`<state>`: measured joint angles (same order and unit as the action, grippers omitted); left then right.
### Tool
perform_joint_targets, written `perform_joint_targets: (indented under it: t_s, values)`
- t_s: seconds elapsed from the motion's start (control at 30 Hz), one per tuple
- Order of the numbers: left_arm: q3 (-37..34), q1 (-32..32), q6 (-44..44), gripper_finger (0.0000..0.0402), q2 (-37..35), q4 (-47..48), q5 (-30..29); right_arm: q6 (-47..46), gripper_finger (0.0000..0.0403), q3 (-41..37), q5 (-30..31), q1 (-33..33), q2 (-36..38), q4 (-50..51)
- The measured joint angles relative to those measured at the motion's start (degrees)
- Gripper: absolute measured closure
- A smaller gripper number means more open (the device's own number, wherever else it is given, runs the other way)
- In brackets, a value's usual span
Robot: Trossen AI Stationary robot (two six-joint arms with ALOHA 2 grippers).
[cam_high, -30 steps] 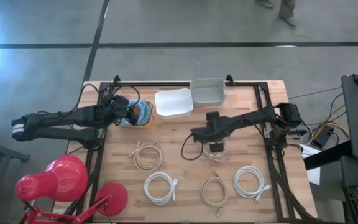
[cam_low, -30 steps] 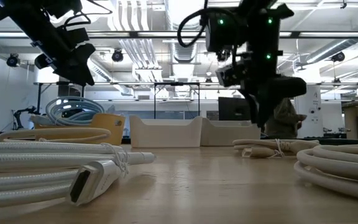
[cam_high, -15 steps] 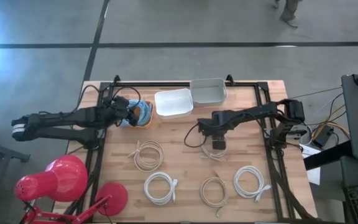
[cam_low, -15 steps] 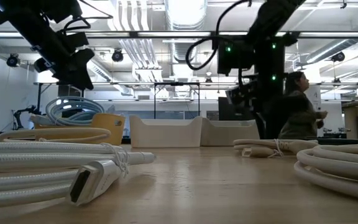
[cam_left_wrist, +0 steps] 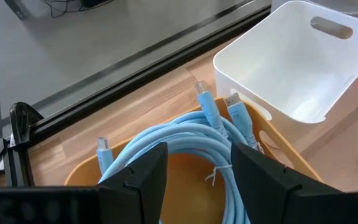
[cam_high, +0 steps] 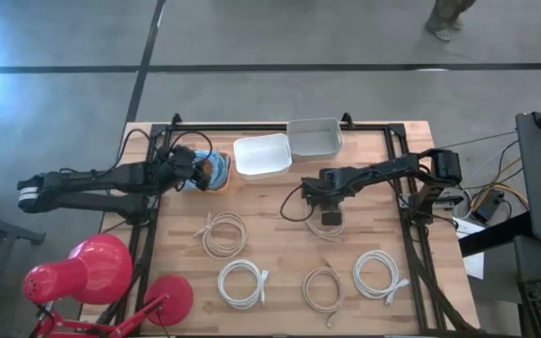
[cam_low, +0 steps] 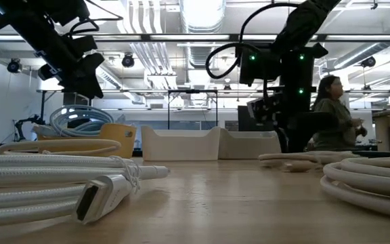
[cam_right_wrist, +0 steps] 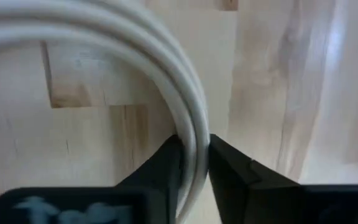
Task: Sort HDMI cables
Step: Put the top right brown HDMI cable into the white bin
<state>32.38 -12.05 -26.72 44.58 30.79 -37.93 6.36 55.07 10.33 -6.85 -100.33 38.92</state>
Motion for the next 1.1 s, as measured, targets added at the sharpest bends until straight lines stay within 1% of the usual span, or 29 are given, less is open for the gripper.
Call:
perform_joint_targets:
  t_s: [0.13,0.27,0.43,0.53,0.67,0.8,0.9,0.97,1.1]
  values:
    - [0.0,0.0,0.0,0.0222,0.0,0.0,0.0,-0.6,0.0371,1.1,0.3,-0.1,-0.2,-1.3]
    - [0.0,0.0,0.0,0.0225,0.0,-0.1,0.0,-1.3,0.0372,3.3,0.3,-0.1,-0.2,-1.1]
    - [0.0,0.0,0.0,0.0225,0.0,-0.2,0.0,-0.4,0.0364,7.6,0.7,-0.1,-0.2,-0.9]
    - [0.0,0.0,0.0,0.0225,0.0,-0.2,0.0,0.5,0.0363,10.8,5.0,0.0,-0.2,-0.9]
    - [0.0,0.0,0.0,0.0225,0.0,-0.2,0.0,1.3,0.0362,15.2,13.2,-0.1,-0.2,-0.8]
    - [0.0,0.0,0.0,0.0225,0.0,-0.2,0.0,2.9,0.0361,19.7,17.5,-0.1,-0.2,-1.1]
    - [0.0,0.0,0.0,0.0225,0.0,-0.2,0.0,4.7,0.0361,22.4,19.6,0.0,-0.2,-4.7]
    - [0.0,0.0,0.0,0.0225,0.0,-0.2,0.0,7.1,0.0361,23.5,19.8,-0.2,-0.2,-8.7]
    - [0.0,0.0,0.0,0.0225,0.0,-0.3,0.0,11.9,0.0360,24.0,19.9,-1.0,-0.2,-21.0]
